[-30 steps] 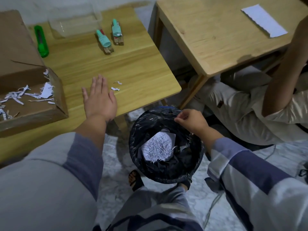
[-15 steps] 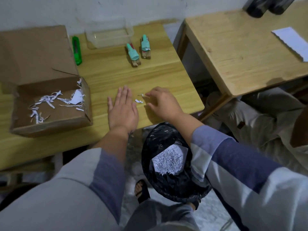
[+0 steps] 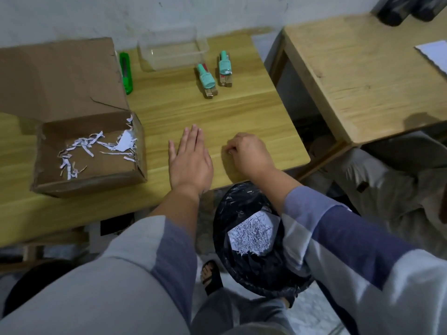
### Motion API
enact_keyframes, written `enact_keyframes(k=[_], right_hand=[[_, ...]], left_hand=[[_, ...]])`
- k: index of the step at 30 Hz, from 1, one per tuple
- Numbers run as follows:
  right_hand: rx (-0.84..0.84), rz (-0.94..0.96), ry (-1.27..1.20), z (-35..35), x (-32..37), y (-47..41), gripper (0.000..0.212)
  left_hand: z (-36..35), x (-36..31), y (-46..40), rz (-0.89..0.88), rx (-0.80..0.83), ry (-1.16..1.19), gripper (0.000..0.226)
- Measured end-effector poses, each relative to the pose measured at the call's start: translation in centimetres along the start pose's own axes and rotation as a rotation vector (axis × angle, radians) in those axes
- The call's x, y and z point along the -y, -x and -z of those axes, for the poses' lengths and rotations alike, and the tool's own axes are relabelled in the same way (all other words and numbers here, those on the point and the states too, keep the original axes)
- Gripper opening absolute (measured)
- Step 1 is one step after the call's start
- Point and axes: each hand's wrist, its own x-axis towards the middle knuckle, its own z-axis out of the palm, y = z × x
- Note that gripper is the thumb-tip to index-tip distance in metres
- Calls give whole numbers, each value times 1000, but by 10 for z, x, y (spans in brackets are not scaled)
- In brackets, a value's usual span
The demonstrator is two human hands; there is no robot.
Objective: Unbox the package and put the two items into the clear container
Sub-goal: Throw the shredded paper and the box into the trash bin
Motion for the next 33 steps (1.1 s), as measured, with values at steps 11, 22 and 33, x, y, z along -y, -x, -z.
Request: enact_keyframes(k=[11,22,33], right_hand=[[-214,-298,-86,17,-78,134,11],[232,-457,-94,6,-101,162,31],[178,-151,-128,76,-24,97,29]], left_hand=[[4,-1,0,-1,100,-43,57],[11,-2,-4,0,151,-41,58],[100,-3,53,63,68,223,50]])
